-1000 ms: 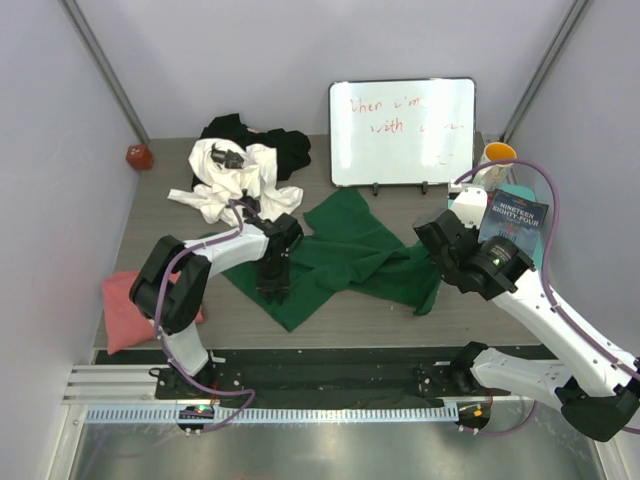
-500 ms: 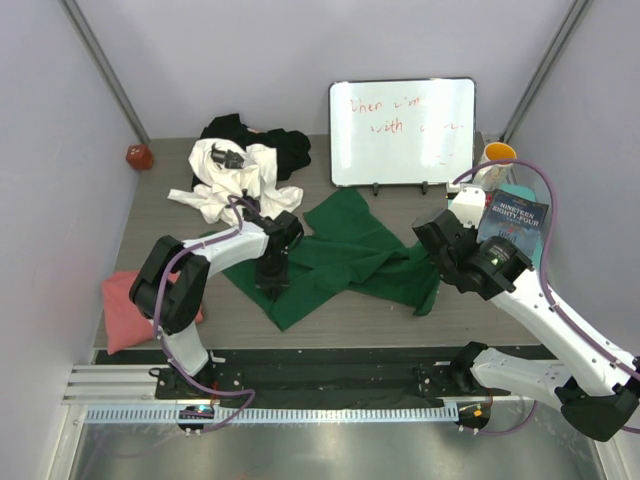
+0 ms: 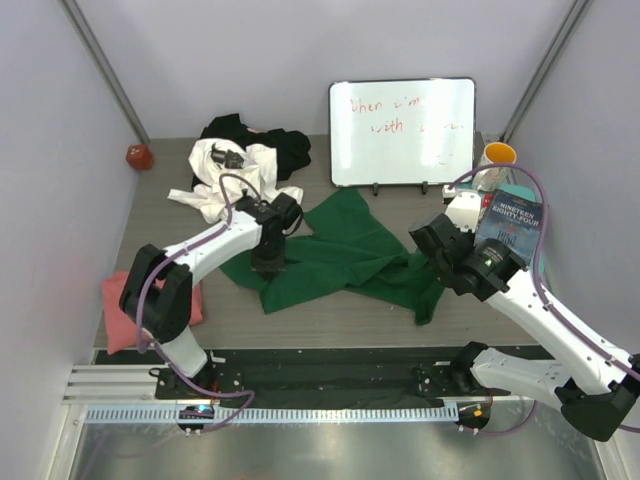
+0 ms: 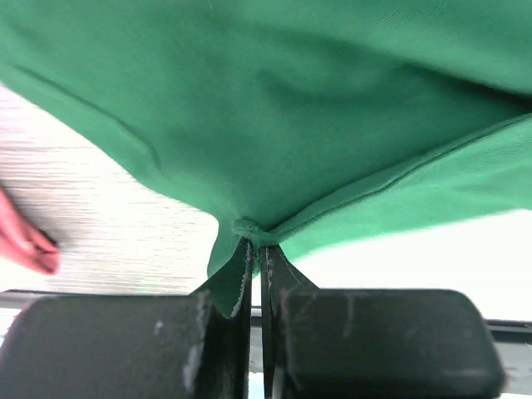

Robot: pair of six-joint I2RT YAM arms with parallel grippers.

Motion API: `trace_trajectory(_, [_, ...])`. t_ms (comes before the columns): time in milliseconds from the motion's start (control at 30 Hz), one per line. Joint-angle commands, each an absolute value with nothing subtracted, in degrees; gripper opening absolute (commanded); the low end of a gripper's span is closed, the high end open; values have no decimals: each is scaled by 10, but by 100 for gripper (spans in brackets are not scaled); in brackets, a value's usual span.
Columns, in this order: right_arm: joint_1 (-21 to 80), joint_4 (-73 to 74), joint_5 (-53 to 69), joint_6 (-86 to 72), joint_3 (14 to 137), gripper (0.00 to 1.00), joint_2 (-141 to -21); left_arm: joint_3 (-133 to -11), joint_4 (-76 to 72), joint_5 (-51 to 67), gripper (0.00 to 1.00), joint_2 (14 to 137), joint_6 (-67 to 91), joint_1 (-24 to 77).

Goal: Fold and stack the t-shirts

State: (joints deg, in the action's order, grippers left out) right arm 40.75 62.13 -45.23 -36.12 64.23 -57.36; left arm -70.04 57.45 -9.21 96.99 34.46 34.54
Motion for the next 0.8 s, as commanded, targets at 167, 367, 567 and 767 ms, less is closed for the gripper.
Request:
trace_trajectory(167, [406,622,-439,-378,625,24,-591,-767,613,-118,0,898,334,347])
trace_trajectory(367, [407,621,-435,-367,636,29,-605,-760,611,-96,0,904,327,347])
trace_trajectory(567, [406,614,-433,-359,642,29,-609,-730,588,-51,10,918,326,346])
trace_trajectory(767, [406,613,-440,-352,645,29,-608,-715,581,-38,27,924,323,347])
